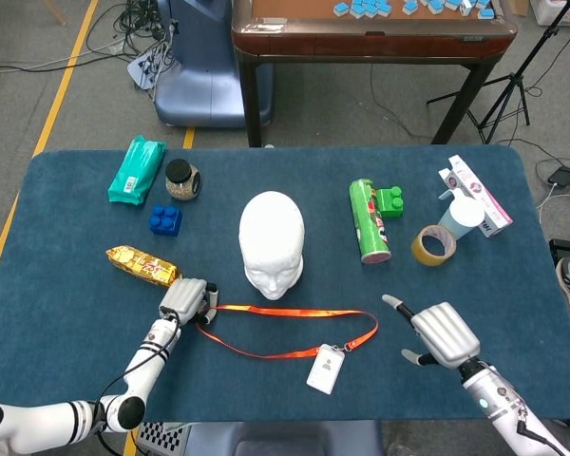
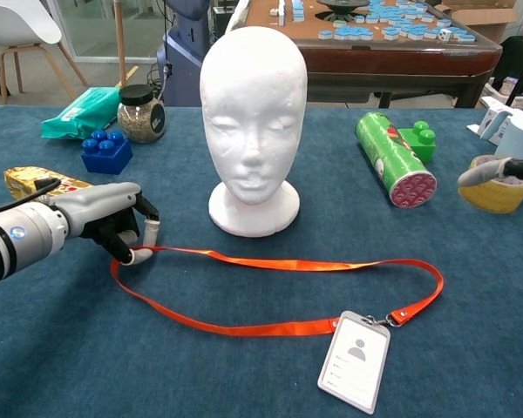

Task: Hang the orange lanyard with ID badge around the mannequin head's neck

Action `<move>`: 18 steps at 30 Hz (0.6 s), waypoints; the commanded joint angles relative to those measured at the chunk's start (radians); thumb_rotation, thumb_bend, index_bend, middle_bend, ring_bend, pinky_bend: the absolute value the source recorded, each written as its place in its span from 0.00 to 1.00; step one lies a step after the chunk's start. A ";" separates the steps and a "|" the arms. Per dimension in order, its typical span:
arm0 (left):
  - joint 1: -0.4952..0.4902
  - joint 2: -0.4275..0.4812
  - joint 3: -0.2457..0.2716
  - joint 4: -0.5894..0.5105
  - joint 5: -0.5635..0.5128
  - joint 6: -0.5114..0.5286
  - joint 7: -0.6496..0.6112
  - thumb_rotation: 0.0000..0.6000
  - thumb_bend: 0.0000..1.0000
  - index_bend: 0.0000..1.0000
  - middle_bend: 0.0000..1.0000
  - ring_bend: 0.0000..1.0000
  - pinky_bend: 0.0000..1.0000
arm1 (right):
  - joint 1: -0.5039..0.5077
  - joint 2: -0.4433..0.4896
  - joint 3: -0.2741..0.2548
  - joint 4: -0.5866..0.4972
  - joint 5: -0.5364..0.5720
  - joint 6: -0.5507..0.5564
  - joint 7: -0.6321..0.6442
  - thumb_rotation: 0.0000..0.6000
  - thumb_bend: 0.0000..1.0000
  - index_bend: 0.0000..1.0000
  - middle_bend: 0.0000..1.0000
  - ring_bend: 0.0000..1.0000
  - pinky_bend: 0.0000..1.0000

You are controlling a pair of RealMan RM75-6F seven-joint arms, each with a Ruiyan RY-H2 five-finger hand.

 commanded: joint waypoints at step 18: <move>0.008 0.023 -0.010 -0.044 -0.020 -0.001 -0.015 1.00 0.38 0.61 0.95 0.94 0.91 | 0.162 -0.322 0.129 0.166 0.311 -0.160 -0.216 1.00 0.27 0.38 1.00 1.00 1.00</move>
